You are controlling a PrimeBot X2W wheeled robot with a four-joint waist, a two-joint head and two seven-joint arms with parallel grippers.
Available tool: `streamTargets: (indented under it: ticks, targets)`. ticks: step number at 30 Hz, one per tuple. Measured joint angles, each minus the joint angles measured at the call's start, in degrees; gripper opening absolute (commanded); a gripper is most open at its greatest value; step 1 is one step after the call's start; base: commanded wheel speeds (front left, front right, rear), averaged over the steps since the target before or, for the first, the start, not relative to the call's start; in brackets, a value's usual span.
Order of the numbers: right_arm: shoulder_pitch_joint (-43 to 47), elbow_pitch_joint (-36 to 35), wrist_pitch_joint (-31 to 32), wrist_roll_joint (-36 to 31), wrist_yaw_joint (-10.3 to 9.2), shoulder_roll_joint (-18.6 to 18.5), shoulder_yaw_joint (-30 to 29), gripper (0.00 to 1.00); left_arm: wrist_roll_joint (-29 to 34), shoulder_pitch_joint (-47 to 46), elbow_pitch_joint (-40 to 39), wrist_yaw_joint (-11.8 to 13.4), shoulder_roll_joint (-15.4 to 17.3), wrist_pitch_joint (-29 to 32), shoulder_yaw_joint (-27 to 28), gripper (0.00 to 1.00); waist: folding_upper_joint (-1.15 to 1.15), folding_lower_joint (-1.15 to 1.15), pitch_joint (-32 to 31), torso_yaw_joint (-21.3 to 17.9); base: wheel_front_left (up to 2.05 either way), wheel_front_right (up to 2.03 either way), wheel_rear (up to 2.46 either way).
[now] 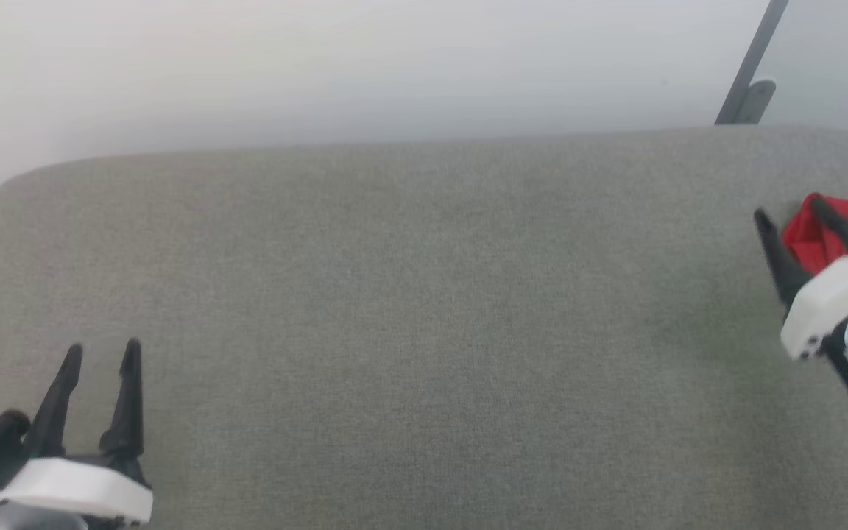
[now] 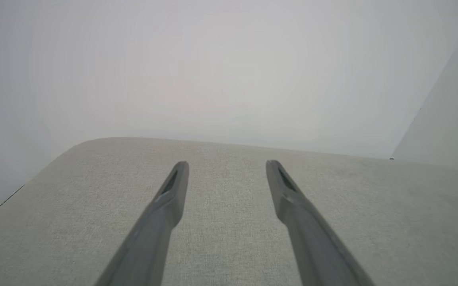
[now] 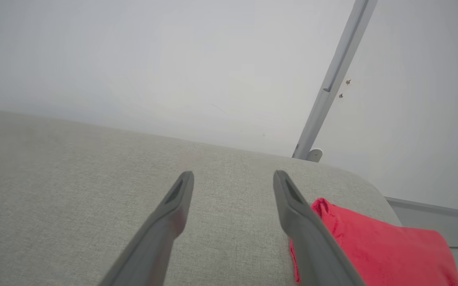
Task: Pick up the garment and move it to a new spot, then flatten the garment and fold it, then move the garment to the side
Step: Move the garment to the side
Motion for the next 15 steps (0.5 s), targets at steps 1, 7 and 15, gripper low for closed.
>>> streamTargets:
  ticks: [1, 7, 15]
  targets:
    - [1.4, -0.5, -0.9, 0.0, 0.00, 0.3, -0.3, 1.00, 0.0, 0.9, 0.0, 0.0, -0.3, 0.0, 0.8, 1.00, 0.00, 0.00, -0.5, 0.1, 0.00, 0.00, 0.00]
    - [8.7, -3.1, -4.7, -1.9, 0.00, 1.5, -3.1, 1.00, 0.8, 5.3, -0.5, 0.0, -1.0, 0.0, 2.9, 1.00, 0.00, 0.00, -3.0, 0.7, 0.00, 0.00, 0.00]
    - [17.2, -8.2, -6.3, -5.7, 0.00, 5.2, -10.0, 1.00, 1.0, 7.2, -1.3, 0.0, -1.2, 0.0, 4.4, 1.00, 0.00, 0.00, -3.5, 0.6, 0.00, 0.00, 0.00]
